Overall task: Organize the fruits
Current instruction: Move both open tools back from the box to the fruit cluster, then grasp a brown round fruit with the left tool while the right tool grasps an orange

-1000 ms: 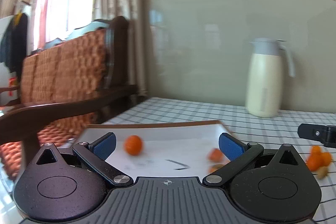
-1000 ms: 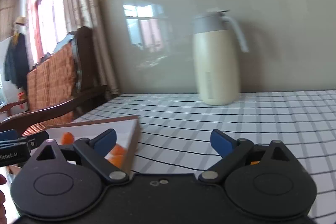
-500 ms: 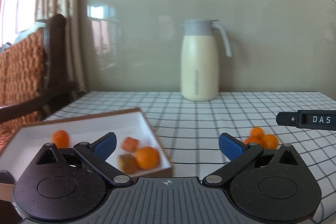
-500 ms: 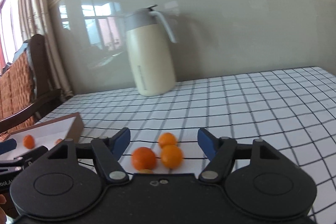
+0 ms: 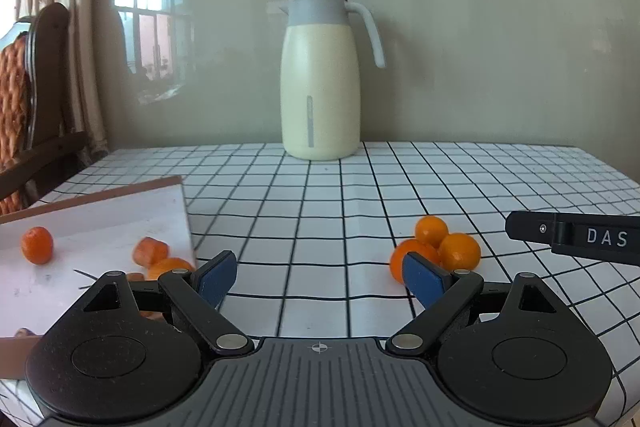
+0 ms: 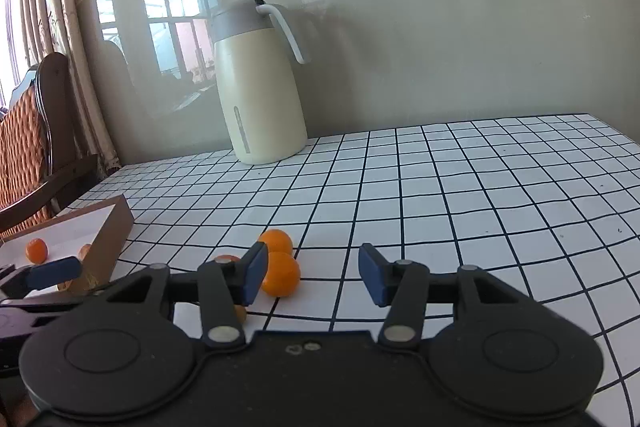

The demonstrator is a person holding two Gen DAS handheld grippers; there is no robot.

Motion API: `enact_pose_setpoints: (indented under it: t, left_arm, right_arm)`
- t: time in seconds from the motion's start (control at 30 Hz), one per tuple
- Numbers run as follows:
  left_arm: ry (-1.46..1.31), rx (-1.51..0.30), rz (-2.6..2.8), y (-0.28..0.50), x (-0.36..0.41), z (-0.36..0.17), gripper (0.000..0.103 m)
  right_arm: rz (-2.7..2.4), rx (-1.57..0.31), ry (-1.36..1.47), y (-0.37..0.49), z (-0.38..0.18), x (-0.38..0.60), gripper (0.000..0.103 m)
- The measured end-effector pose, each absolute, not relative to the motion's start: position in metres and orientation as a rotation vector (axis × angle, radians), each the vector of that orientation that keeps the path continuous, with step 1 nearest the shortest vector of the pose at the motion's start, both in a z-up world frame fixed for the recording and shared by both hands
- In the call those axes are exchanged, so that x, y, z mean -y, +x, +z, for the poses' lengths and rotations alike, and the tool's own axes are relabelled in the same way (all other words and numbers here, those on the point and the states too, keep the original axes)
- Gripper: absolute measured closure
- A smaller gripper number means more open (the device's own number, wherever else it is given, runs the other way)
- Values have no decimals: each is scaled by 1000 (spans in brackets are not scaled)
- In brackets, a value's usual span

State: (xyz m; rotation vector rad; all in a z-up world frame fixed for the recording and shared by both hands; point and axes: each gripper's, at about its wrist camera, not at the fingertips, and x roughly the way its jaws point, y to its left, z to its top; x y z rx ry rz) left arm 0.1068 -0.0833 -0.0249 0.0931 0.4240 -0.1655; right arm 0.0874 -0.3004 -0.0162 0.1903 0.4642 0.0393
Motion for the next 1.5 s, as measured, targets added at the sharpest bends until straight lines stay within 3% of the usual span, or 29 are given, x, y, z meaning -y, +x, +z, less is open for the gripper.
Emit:
enact_pose_setpoints:
  t: [0.27,0.33,0.4,0.67,0.73,0.8,0.97,1.03,1.13,1.5]
  left_arm:
    - [109,-434,-210,110,102,-31,14]
    - [109,-437,-226,108,107,-32,28]
    - [113,-447,-246,107,113,-34,32]
    - [118,-464,-293,105,135,-42,34]
    - [125,-475,-286,106,139,-45,55]
    - [107,-499,-284,109,140,-48,62]
    - [98,-522,-268,114,138,-55,64]
    - [101,-520,-262,116,136,-57,72]
    - [91,-521,-245,120,130,-57,75]
    - [107,-511,-197,124,119,-58,75]
  right_arm:
    - [24,-466,198,88,-17,310,61]
    - [18,-461,208,87,-17,313,61]
    - [15,-458,212,86,-17,316,61]
    - [11,-462,215,84,-18,321,61]
    - [15,-465,217,85,-19,321,61]
    - [18,-469,221,87,-19,321,61]
    - [40,-477,223,93,-20,315,61]
    - [47,-480,221,95,-21,311,61]
    - [57,-488,218,100,-22,307,61]
    - [88,-539,226,122,-32,293,64]
